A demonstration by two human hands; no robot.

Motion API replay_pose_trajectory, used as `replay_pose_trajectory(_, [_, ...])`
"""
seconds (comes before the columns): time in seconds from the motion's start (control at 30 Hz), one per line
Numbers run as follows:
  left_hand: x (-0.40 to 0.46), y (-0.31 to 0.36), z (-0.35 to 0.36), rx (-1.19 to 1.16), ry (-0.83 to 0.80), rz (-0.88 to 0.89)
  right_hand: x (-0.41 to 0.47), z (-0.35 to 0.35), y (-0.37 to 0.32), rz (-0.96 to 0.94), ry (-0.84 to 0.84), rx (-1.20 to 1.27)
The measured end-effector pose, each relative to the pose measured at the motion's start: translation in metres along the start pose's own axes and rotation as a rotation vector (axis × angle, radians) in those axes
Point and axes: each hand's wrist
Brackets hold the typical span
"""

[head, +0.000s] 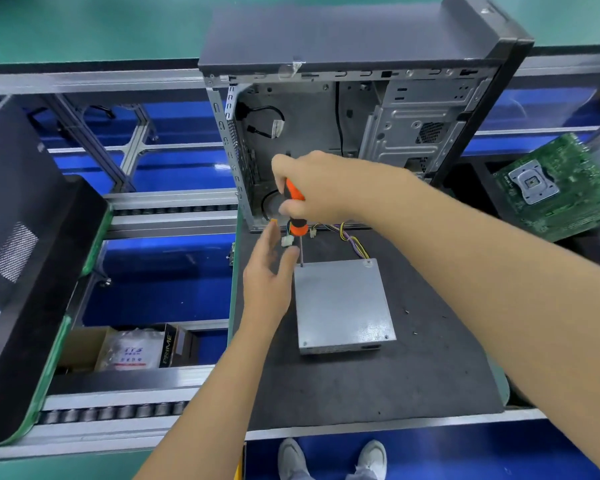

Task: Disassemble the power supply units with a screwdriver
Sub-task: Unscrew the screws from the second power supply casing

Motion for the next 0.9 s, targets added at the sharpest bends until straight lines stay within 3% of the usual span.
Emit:
replay_pose_trajectory(0.17, [0.019, 0.057, -0.011, 0.023, -0.073, 0.319, -0.008, -0.010, 0.013, 0.045, -0.091, 0.010])
replay_pose_trajectory(0.3, [0.021, 0.067, -0.007, 0.061, -0.046, 0.261, -0.014, -0.015, 0.017, 0.266, -0.111, 0.161])
replay_pose_trajectory(0.43, [0.024, 0.063, -0.003, 0.194, -0.060, 0.286, -0.018, -0.004, 0.013, 0.168, -0.002, 0.141])
replay_pose_trajectory(0.57, [0.023, 0.067, -0.006, 0.125, -0.073, 0.316, -0.019, -0.008, 0.016, 0.133, -0.002, 0.126])
replay_pose_trajectory(0.7, [0.022, 0.066, -0.004, 0.161, -0.070, 0.257, -0.020, -0.013, 0.008, 0.149, 0.132, -0.024])
replay_pose_trajectory(0.9, [0.031, 0.061, -0.014, -0.047, -0.214, 0.217, -0.018, -0.014, 0.000, 0.108, 0.052, 0.026])
Point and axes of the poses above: each hand's wrist, its own x-axis towards the middle knuckle, its own z-axis out of the palm, y = z × x, and after that the axes turned 11 degrees about x, right-handed
